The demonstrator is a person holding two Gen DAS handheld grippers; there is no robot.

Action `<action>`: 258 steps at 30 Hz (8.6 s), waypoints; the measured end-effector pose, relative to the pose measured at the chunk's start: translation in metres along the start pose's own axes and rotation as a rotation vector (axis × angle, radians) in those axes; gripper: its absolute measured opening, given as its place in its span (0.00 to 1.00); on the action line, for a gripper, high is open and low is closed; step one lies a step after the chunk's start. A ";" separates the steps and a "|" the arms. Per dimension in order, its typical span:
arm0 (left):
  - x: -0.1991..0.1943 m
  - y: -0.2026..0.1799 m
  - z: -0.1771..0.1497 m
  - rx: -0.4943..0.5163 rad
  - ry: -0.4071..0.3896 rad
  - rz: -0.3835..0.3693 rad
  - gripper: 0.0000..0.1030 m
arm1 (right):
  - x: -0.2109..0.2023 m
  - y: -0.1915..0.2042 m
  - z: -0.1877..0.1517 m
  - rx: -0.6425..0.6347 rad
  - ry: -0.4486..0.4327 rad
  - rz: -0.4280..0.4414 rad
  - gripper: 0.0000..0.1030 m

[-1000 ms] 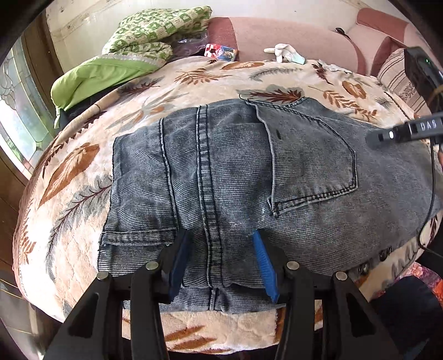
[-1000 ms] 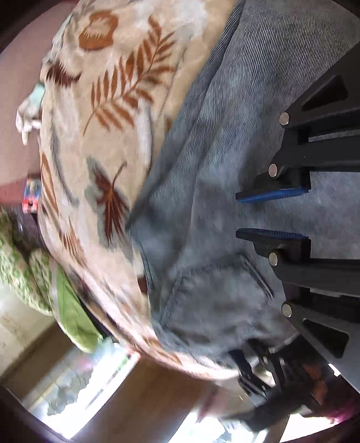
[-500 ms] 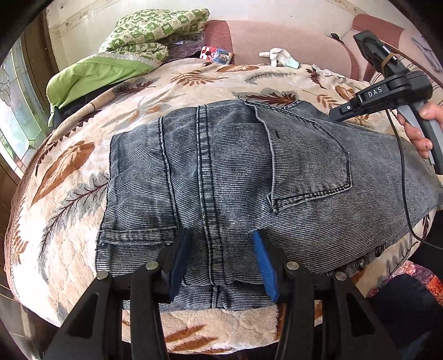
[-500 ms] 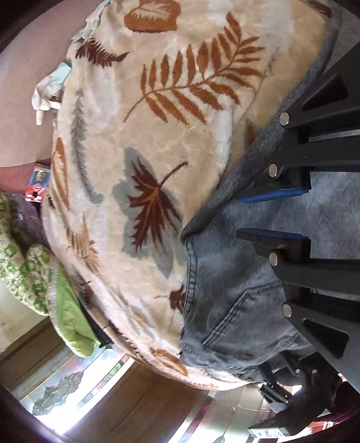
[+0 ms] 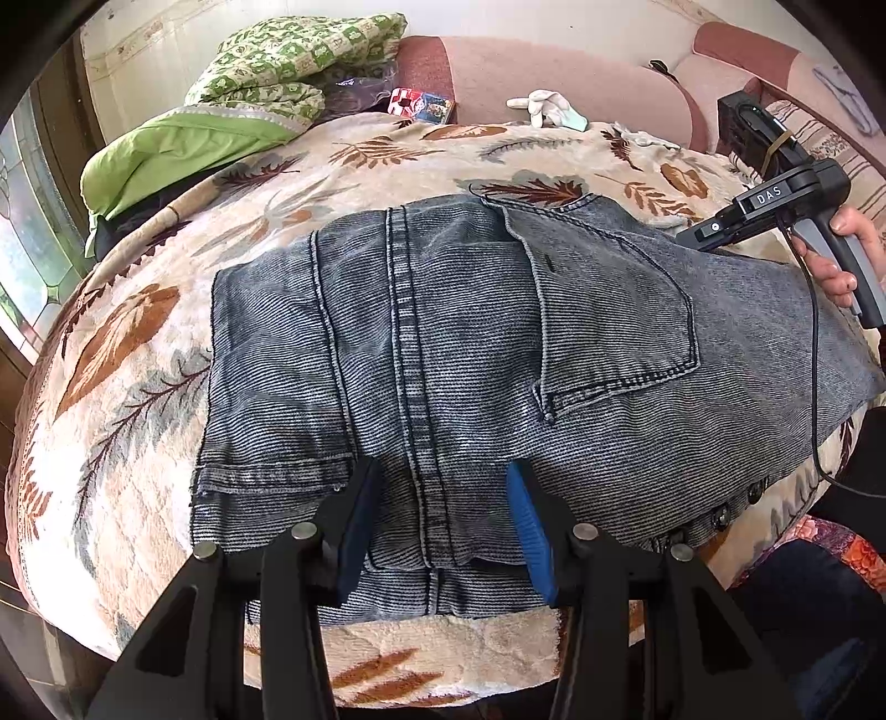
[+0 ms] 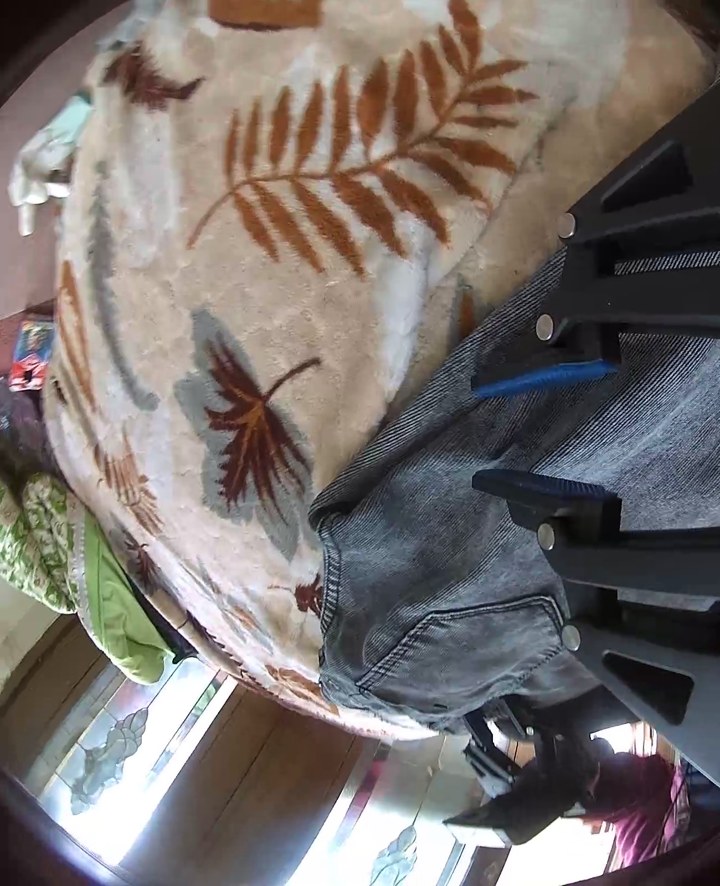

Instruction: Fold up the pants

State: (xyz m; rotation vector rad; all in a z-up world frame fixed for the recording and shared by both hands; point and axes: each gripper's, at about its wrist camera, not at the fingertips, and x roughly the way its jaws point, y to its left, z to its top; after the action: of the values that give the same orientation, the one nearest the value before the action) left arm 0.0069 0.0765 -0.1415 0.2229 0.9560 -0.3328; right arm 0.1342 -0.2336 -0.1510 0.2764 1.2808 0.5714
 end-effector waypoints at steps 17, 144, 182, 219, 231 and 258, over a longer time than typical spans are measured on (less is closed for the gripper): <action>0.002 0.004 0.002 -0.012 0.009 -0.011 0.47 | 0.030 0.021 0.035 -0.033 0.034 0.073 0.26; 0.049 -0.165 0.058 0.151 0.232 -0.005 1.00 | -0.128 -0.076 -0.227 0.535 -0.355 -0.483 0.04; 0.038 -0.175 0.088 0.194 0.178 -0.024 1.00 | -0.130 -0.078 -0.231 0.601 -0.384 -0.447 0.05; 0.004 0.031 0.050 -0.256 0.168 0.214 1.00 | -0.131 -0.081 -0.232 0.611 -0.400 -0.422 0.05; 0.022 0.039 0.046 -0.312 0.209 0.188 1.00 | -0.132 -0.080 -0.233 0.607 -0.400 -0.425 0.04; 0.057 -0.145 0.074 0.078 0.211 0.034 1.00 | -0.086 -0.001 -0.220 0.287 -0.349 -0.424 0.08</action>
State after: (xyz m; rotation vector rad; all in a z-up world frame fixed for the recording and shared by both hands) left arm 0.0394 -0.0923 -0.1530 0.3506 1.1471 -0.3194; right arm -0.0898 -0.3063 -0.1420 0.3145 1.0357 -0.0267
